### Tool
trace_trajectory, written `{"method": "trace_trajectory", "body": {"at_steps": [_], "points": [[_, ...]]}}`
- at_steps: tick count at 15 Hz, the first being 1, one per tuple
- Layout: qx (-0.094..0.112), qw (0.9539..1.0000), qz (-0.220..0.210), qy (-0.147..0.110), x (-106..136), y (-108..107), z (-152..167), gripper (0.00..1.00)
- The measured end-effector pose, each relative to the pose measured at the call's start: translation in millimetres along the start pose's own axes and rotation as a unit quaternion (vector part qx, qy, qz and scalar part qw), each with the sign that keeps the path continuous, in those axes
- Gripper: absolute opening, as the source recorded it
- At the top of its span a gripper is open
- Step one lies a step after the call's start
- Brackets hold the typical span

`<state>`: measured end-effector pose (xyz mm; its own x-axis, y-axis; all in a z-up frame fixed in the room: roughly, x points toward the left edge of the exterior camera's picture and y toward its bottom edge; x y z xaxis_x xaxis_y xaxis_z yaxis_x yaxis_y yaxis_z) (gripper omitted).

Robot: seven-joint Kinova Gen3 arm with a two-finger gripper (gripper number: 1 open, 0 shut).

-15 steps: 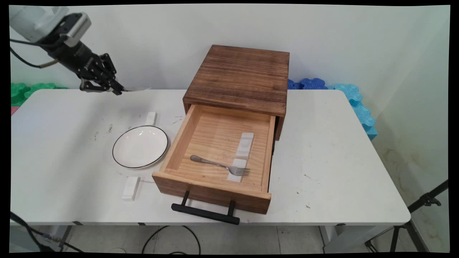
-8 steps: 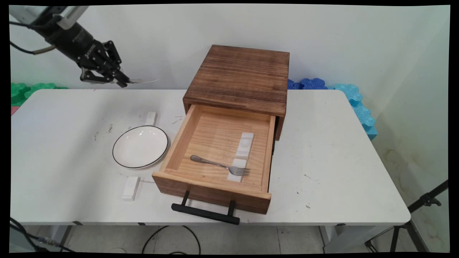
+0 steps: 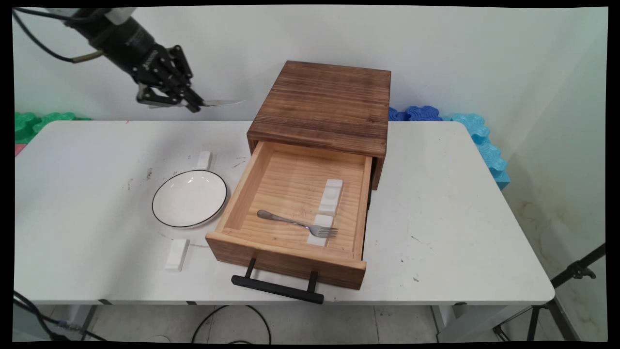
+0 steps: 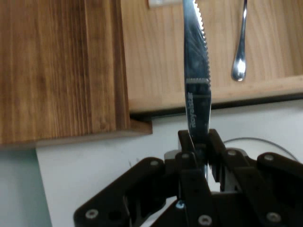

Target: Place the picked object into the drawer

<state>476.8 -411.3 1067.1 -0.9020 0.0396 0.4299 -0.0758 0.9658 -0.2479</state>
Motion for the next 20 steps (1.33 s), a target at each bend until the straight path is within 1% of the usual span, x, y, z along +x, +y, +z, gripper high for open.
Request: {"method": "trace_trajectory", "body": {"at_steps": [5,11,16,20], "points": [[-0.002,1.0,0.005,0.006,36.2,-8.4,26.6,0.0],[-0.009,0.9999,0.009,0.007,71.6,-11.6,65.3,0.0],[-0.016,0.9998,0.011,0.007,94.4,-11.0,100.8,0.0],[-0.02,0.9997,0.013,0.003,107.3,-11.6,132.6,0.0]]}}
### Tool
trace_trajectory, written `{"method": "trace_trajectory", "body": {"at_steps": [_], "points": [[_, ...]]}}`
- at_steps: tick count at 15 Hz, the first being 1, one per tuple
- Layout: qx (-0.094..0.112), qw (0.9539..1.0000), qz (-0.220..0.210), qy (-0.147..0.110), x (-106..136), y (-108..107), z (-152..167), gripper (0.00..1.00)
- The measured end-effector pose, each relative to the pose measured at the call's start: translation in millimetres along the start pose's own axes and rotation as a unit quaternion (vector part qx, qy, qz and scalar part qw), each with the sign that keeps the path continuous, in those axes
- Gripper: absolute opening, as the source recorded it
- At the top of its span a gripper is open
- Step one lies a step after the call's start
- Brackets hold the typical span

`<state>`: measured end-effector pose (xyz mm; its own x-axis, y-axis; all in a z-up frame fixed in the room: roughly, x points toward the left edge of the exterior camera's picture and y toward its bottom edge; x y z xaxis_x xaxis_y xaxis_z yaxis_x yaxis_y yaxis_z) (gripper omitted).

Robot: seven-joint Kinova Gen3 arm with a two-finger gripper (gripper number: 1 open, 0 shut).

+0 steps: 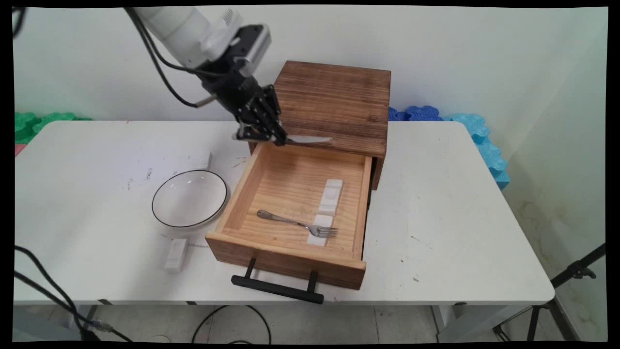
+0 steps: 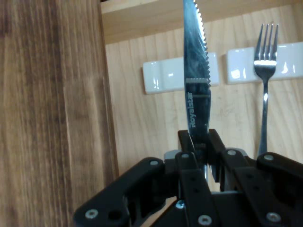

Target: Place the picked object into the drawer

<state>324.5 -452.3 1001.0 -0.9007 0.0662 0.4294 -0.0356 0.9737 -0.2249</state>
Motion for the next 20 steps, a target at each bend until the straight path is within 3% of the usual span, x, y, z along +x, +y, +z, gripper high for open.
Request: {"method": "trace_trajectory", "body": {"at_steps": [13,20], "points": [[-0.006,0.9998,0.003,-0.021,15.0,-3.2,95.5,0.0],[-0.006,0.9996,0.003,-0.027,13.4,-5.8,125.0,0.0]]}}
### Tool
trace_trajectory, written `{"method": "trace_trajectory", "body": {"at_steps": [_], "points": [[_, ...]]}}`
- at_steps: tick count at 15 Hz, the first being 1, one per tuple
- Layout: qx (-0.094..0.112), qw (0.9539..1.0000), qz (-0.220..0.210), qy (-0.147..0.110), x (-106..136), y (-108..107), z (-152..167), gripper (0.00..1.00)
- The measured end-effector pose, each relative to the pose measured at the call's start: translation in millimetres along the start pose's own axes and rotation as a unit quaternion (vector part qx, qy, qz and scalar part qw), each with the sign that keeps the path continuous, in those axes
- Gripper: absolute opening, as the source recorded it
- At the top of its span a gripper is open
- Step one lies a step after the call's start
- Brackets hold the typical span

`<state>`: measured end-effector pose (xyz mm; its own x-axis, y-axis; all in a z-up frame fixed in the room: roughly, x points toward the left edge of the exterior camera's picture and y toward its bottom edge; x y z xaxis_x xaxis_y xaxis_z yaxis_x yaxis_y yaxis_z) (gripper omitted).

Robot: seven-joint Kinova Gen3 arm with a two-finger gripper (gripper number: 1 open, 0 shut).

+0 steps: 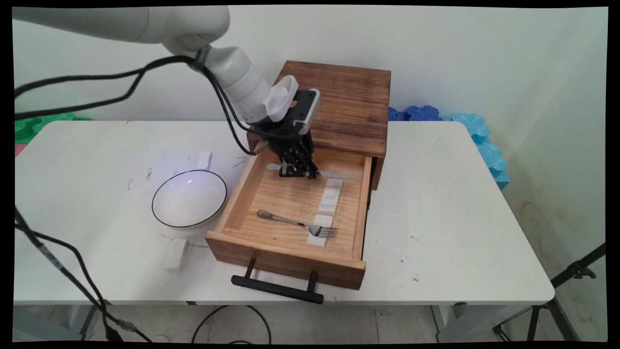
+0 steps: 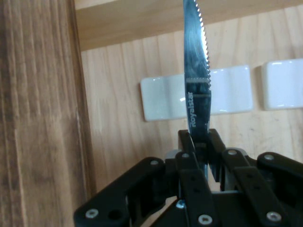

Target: Place the picked object into the drawer

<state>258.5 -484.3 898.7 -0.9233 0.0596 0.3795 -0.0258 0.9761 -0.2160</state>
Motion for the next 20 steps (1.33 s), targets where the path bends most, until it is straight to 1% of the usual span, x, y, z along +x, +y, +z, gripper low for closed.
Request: {"method": "trace_trajectory", "body": {"at_steps": [7,20], "points": [[-0.003,1.0,0.002,-0.007,-5.1,-2.4,28.1,0.0],[-0.008,0.9998,0.008,-0.014,-15.5,-2.5,55.6,0.0]]}}
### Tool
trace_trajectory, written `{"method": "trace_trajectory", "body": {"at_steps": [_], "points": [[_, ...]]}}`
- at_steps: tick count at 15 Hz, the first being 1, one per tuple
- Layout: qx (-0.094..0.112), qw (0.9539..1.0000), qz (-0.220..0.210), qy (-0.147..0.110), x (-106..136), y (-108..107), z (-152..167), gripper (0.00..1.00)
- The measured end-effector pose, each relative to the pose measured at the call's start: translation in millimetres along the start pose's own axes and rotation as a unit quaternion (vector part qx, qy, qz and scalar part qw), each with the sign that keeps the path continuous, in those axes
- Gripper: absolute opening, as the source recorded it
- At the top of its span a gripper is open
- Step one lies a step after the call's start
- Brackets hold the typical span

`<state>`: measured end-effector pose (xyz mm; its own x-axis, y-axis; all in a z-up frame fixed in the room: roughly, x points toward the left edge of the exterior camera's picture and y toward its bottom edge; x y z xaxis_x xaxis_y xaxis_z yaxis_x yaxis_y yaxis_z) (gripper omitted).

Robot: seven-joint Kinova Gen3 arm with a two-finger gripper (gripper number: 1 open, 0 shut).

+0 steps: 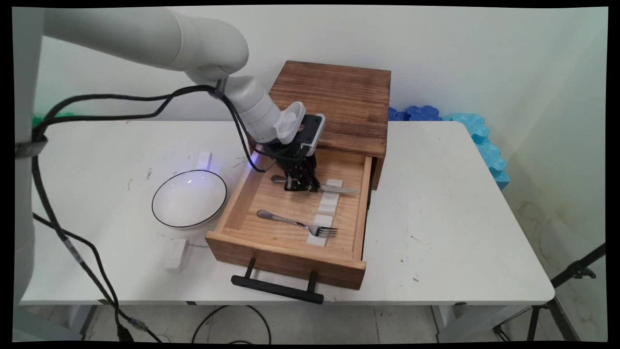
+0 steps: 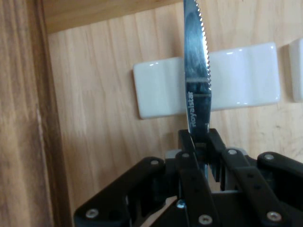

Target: Place the picked object into the drawer

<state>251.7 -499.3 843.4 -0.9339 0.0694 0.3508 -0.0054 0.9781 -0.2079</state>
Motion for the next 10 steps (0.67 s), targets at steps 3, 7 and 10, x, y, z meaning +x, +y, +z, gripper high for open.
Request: {"method": "trace_trajectory", "body": {"at_steps": [3,7,10], "points": [[-0.001,1.0,0.001,0.0,-1.1,0.7,3.9,0.0],[-0.002,1.0,0.002,0.002,-2.6,1.1,9.2,1.0],[-0.001,1.0,0.002,0.002,-3.9,0.2,13.1,1.0]]}}
